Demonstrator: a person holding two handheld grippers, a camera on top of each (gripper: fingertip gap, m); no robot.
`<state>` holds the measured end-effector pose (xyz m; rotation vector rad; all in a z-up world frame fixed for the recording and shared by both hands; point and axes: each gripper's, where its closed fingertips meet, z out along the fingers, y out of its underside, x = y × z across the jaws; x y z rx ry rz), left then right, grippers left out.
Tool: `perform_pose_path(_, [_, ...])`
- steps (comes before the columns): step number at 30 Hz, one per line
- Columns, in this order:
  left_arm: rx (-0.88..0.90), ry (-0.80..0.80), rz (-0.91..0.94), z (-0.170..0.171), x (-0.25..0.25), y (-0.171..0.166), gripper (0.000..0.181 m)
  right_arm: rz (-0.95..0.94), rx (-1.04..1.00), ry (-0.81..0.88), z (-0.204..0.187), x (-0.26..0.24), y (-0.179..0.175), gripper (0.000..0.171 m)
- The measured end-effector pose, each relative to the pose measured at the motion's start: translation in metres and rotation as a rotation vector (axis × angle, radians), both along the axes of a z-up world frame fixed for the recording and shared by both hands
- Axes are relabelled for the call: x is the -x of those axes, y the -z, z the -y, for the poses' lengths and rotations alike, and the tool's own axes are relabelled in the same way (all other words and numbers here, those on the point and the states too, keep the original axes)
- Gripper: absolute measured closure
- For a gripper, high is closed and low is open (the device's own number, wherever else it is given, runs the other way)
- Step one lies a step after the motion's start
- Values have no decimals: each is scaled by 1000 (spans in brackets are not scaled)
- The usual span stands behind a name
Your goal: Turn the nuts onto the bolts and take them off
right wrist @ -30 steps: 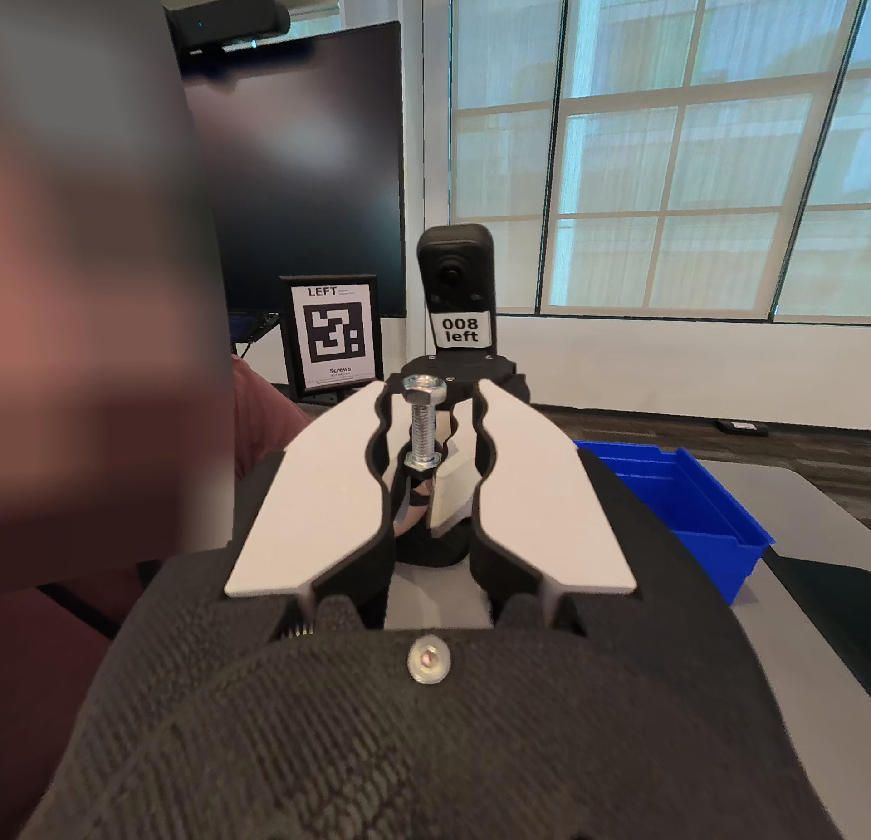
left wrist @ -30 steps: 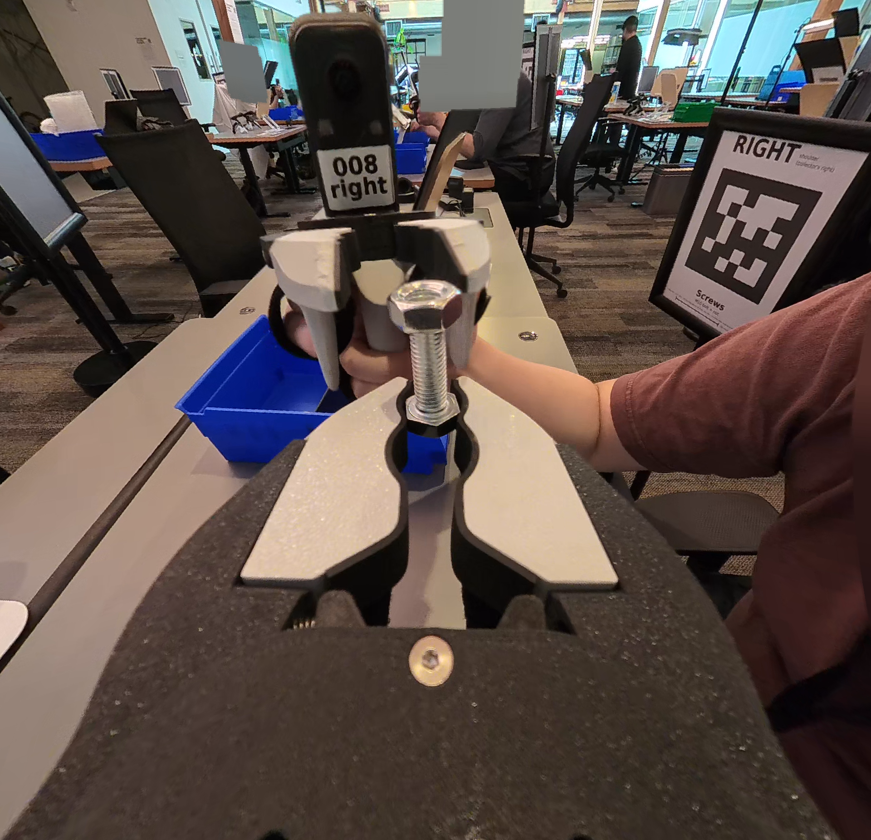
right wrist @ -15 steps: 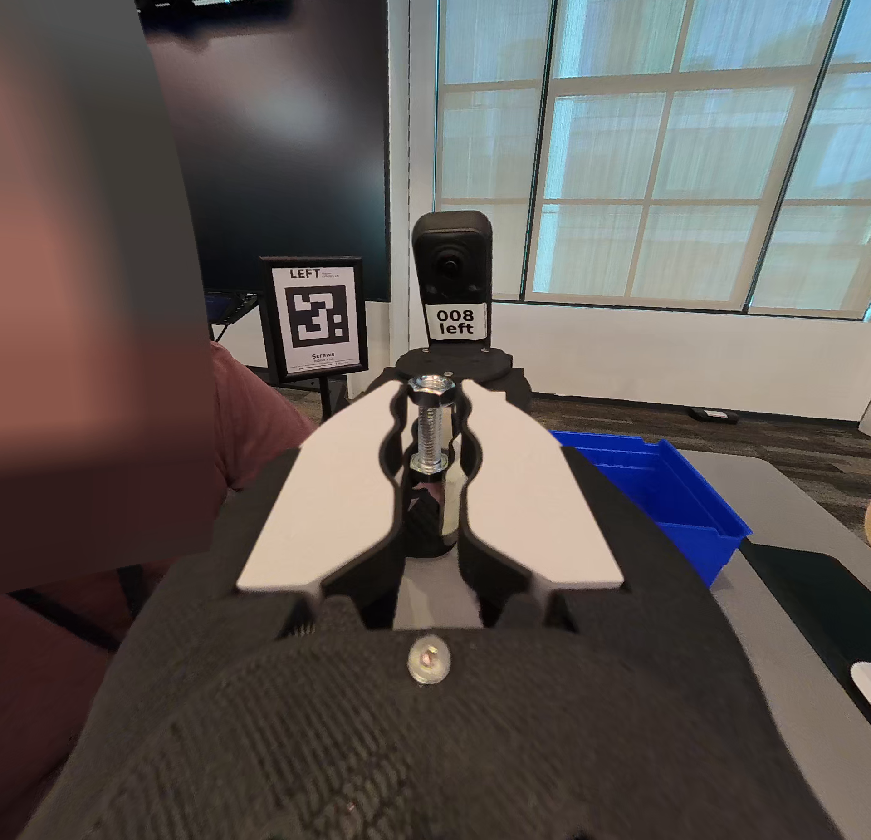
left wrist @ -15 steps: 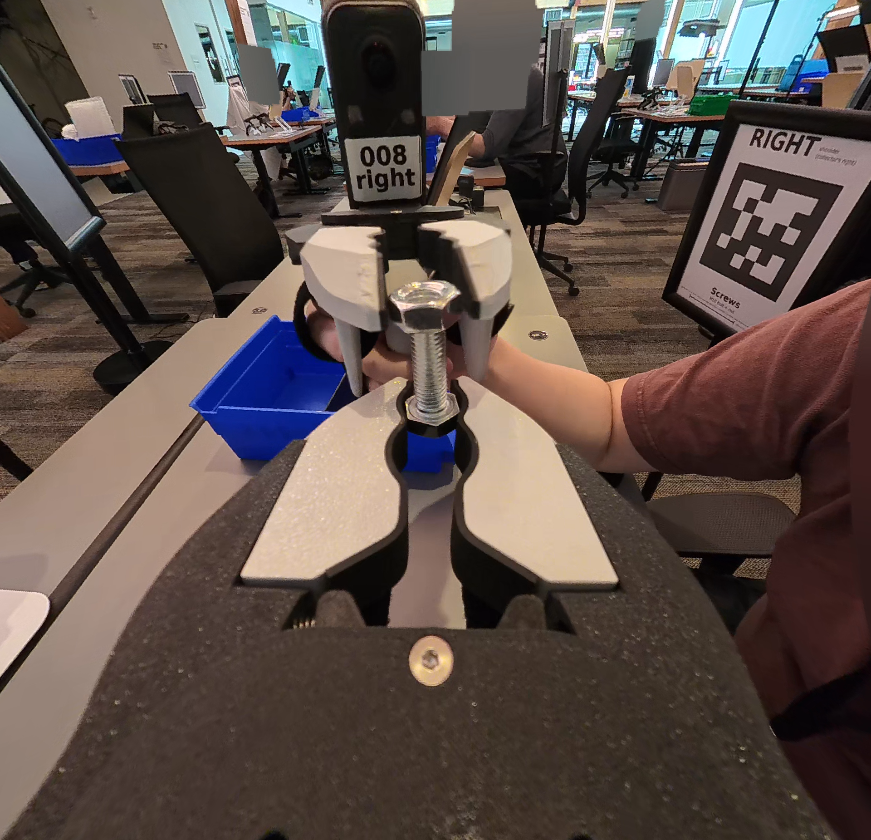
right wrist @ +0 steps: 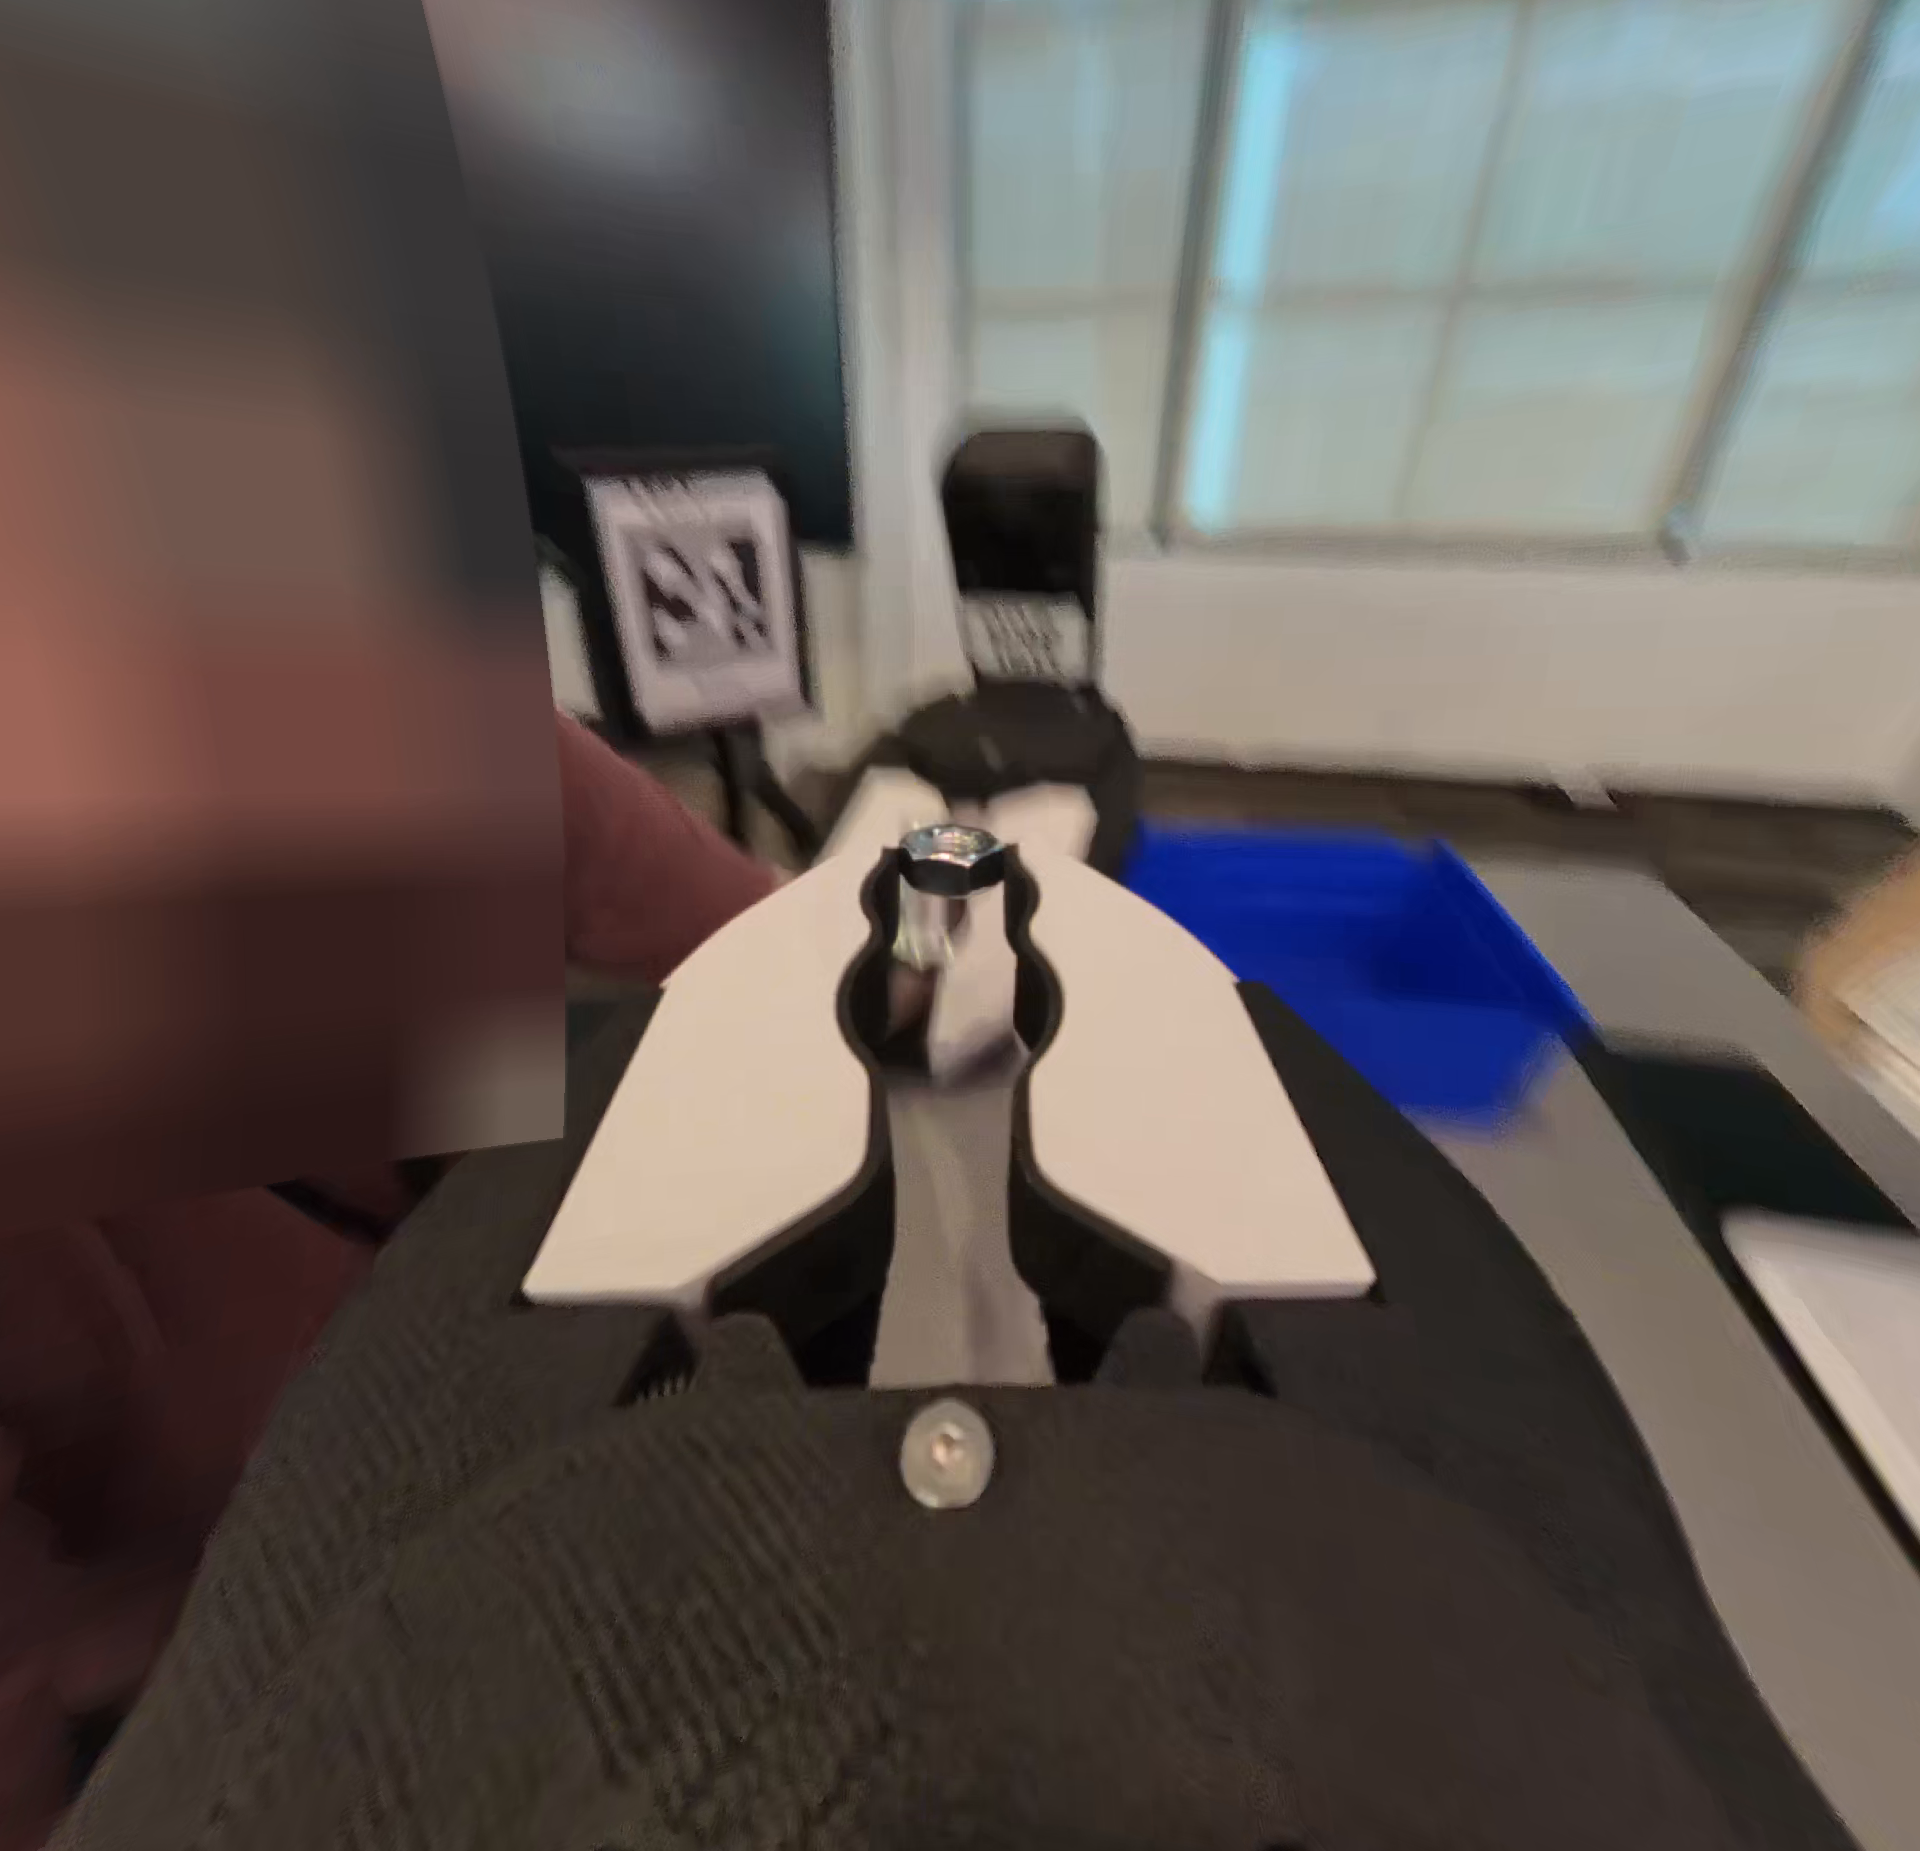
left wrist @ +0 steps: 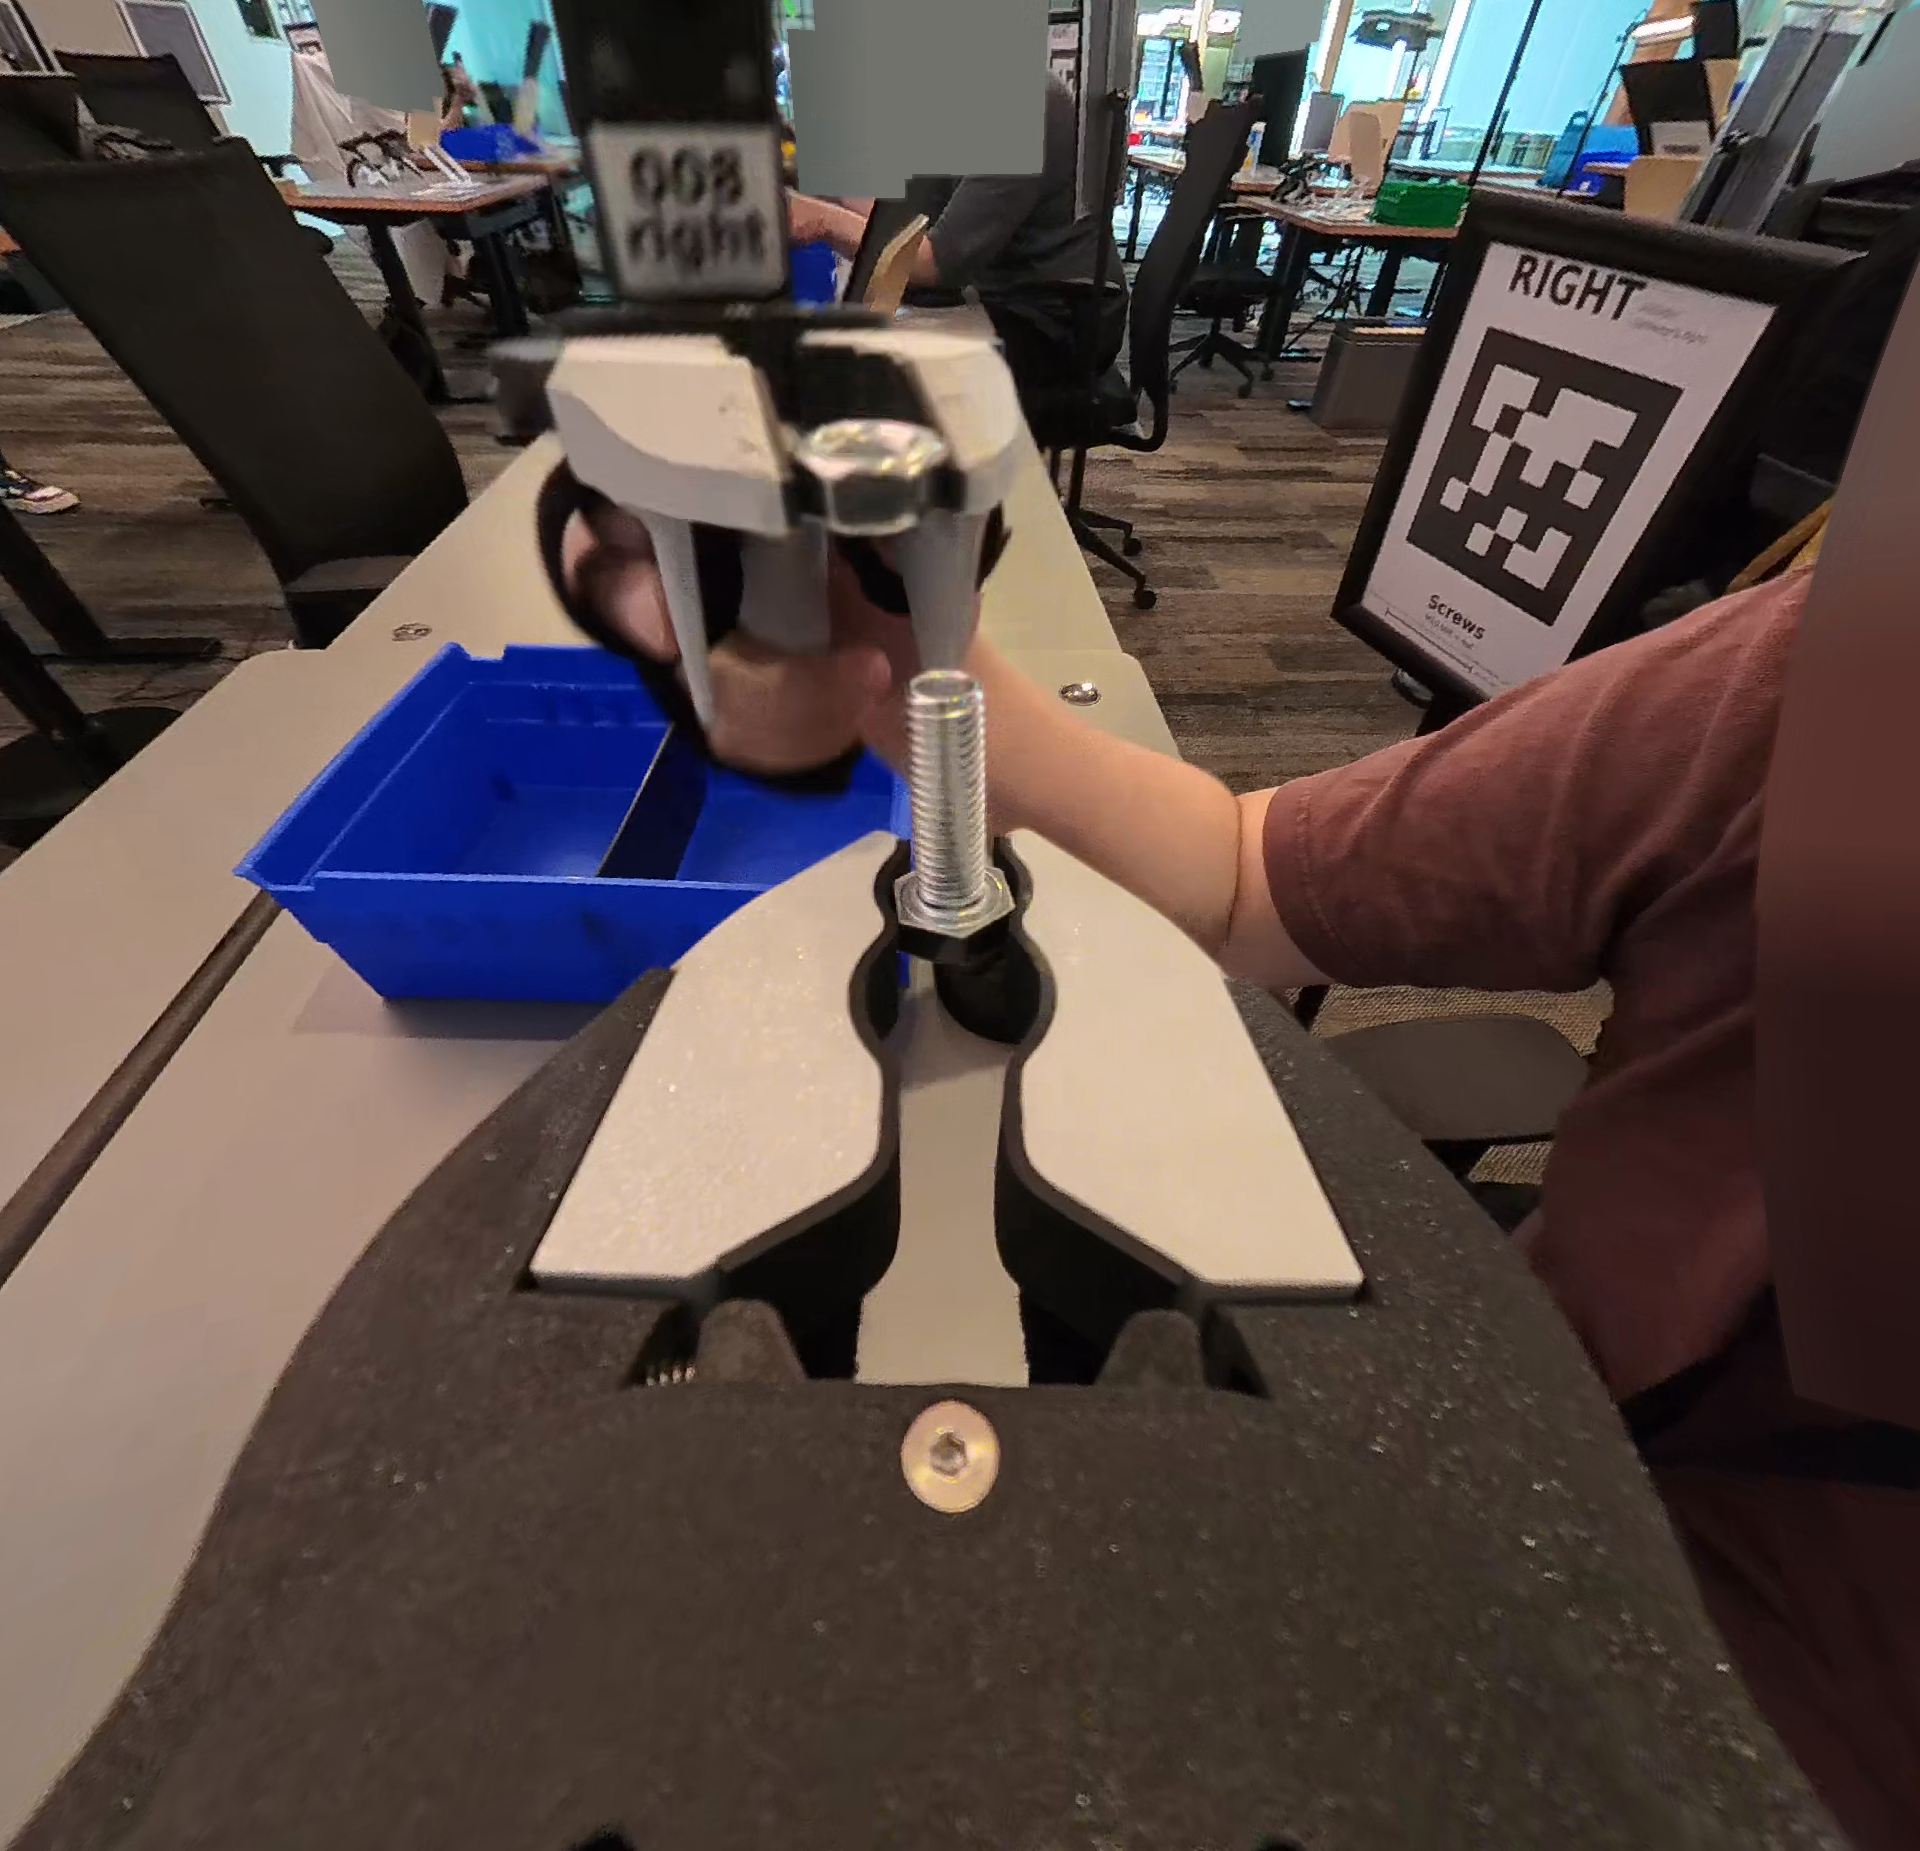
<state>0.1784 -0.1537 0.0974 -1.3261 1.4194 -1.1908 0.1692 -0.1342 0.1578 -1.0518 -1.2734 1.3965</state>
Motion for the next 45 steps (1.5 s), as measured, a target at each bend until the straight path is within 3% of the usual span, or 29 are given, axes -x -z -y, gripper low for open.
perform_pose_path(1, [-9, -8, -6, 0, 1, 0, 167, 160, -29, 133, -12, -16, 16, 152])
perform_pose_path(3, [-38, -29, -16, -2, 5, -2, 167, 576, -117, 515, -50, -79, 71, 152])
perform_pose_path(4, [-54, -37, -20, -2, 7, -3, 167, 756, -113, 619, -55, -116, 99, 151])
perform_pose_path(7, [-54, -28, -10, 0, 10, -7, 167, 1055, 227, 668, -41, -188, 170, 151])
perform_pose_path(11, [-42, -29, -17, -3, 11, -5, 167, 1291, 548, 685, -49, -228, 235, 151])
perform_pose_path(16, [-47, -35, -28, -3, 11, -4, 166, 1512, 779, 689, -52, -254, 282, 151])
perform_pose_path(22, [-49, -34, -38, -3, 11, -2, 166, 1508, 911, 656, -46, -262, 301, 150])
perform_pose_path(24, [-50, -35, -40, -3, 11, -2, 167, 1466, 924, 664, -50, -261, 301, 142])
perform_pose_path(27, [-47, -36, -37, -4, 10, -2, 167, 1402, 922, 730, -58, -263, 288, 137])
perform_pose_path(30, [-59, -55, -39, -7, 11, -2, 166, 1266, 790, 810, -69, -253, 252, 137])
perform_pose_path(33, [-76, -83, -42, -11, 12, -2, 167, 1120, 483, 993, -92, -242, 192, 135])
perform_pose_path(36, [-106, -145, -43, -21, 13, -3, 167, 802, 159, 1031, -105, -191, 110, 135])
perform_pose_path(38, [-144, -208, -52, -31, 16, -2, 167, 508, -26, 918, -94, -138, 51, 135])
perform_pose_path(41, [-180, -256, -54, -39, 17, -2, 167, 115, -164, 579, -42, -61, -12, 139])
perform_pose_path(45, [-153, -239, -31, -36, 16, -5, 167, -4, -102, 309, -9, -3, -20, 141])
